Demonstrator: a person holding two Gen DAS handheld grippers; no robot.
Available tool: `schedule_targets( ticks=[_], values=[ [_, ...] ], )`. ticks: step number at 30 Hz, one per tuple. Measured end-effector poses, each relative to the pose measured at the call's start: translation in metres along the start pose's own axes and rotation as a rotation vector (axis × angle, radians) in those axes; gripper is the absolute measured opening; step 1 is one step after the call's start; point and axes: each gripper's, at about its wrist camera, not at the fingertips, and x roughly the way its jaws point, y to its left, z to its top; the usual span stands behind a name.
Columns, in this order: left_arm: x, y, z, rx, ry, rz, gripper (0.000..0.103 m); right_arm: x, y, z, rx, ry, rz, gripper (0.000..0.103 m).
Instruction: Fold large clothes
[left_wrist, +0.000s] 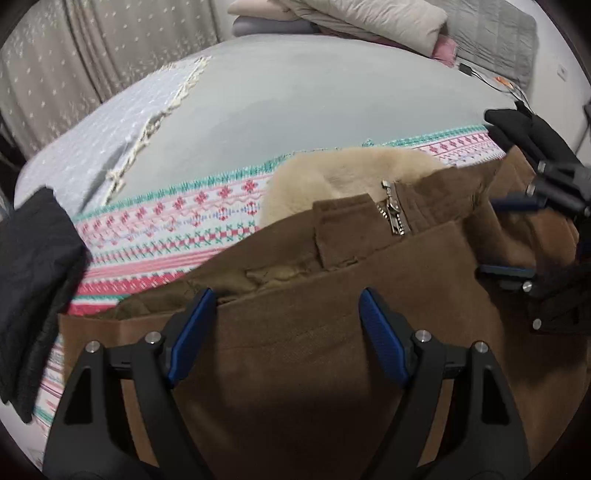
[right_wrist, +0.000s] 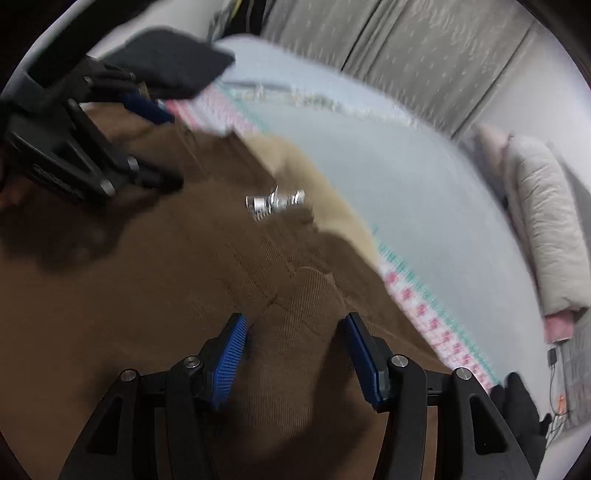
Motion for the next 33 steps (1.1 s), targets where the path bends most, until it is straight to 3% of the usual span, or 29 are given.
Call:
schedule_targets(
  ticks=[1, 2, 3, 4, 9, 12, 14, 16, 18, 19, 21, 22, 23, 26, 27, 29, 31, 33],
  values=[
    [0.002, -0.002, 0.000, -0.007, -0.003, -0.010, 0.053, 0.007, -0.007, -0.002, 0.052, 0.014, 0.058, 0.037],
    [-0.001, -0.003, -0.002, -0.013, -0.013, -0.041, 0.038, 0.006, -0.012, -0.003, 0.088, 0.008, 0.086, 0.020],
    [-0.008, -0.007, -0.003, -0.021, -0.032, -0.027, 0.011, 0.000, -0.014, -0.005, 0.111, -0.020, 0.089, 0.011],
    [-0.007, -0.010, 0.000, -0.021, -0.053, 0.001, 0.009, -0.005, -0.014, -0.006, 0.129, -0.043, 0.087, 0.009],
    [-0.049, -0.005, 0.018, -0.119, -0.217, 0.028, 0.008, -0.049, -0.013, 0.001, 0.217, -0.165, -0.038, 0.007],
    [-0.049, -0.003, 0.044, -0.146, -0.261, 0.084, 0.008, -0.066, -0.024, 0.017, 0.291, -0.210, -0.071, 0.007],
    [-0.026, -0.007, 0.055, -0.115, -0.237, 0.150, 0.009, -0.052, -0.032, 0.034, 0.303, -0.164, -0.094, 0.007],
    [0.012, -0.012, 0.055, -0.068, -0.169, 0.254, 0.005, -0.011, -0.037, 0.042, 0.314, -0.058, -0.086, 0.008],
    [0.057, -0.003, 0.038, -0.112, -0.042, 0.384, 0.001, 0.037, -0.037, 0.028, 0.345, 0.039, -0.065, 0.012],
    [0.065, 0.006, 0.029, -0.159, -0.015, 0.336, 0.001, 0.049, -0.034, 0.020, 0.357, 0.042, -0.062, 0.013],
    [0.064, 0.033, 0.016, -0.308, -0.045, 0.184, 0.001, 0.043, -0.034, 0.004, 0.398, -0.051, -0.044, 0.019],
    [0.060, 0.040, 0.015, -0.342, -0.055, 0.167, 0.001, 0.039, -0.039, -0.005, 0.451, -0.075, -0.010, 0.021],
    [0.058, 0.047, 0.015, -0.373, -0.057, 0.162, 0.001, 0.038, -0.044, -0.010, 0.481, -0.080, 0.005, 0.029],
    [0.053, 0.053, 0.019, -0.391, -0.043, 0.160, 0.001, 0.042, -0.060, -0.018, 0.583, -0.053, -0.018, 0.068],
    [0.048, 0.051, 0.019, -0.392, -0.039, 0.161, 0.001, 0.043, -0.067, -0.022, 0.621, -0.047, -0.012, 0.074],
    [0.033, 0.056, 0.016, -0.423, -0.040, 0.134, 0.005, 0.037, -0.071, -0.029, 0.670, -0.057, 0.013, 0.075],
    [0.012, 0.064, 0.006, -0.470, -0.031, 0.079, 0.023, 0.015, -0.073, -0.031, 0.708, -0.075, 0.000, 0.075],
    [-0.021, 0.069, -0.009, -0.512, -0.047, 0.031, 0.031, -0.023, -0.072, -0.039, 0.746, -0.129, -0.014, 0.075]
  ],
)
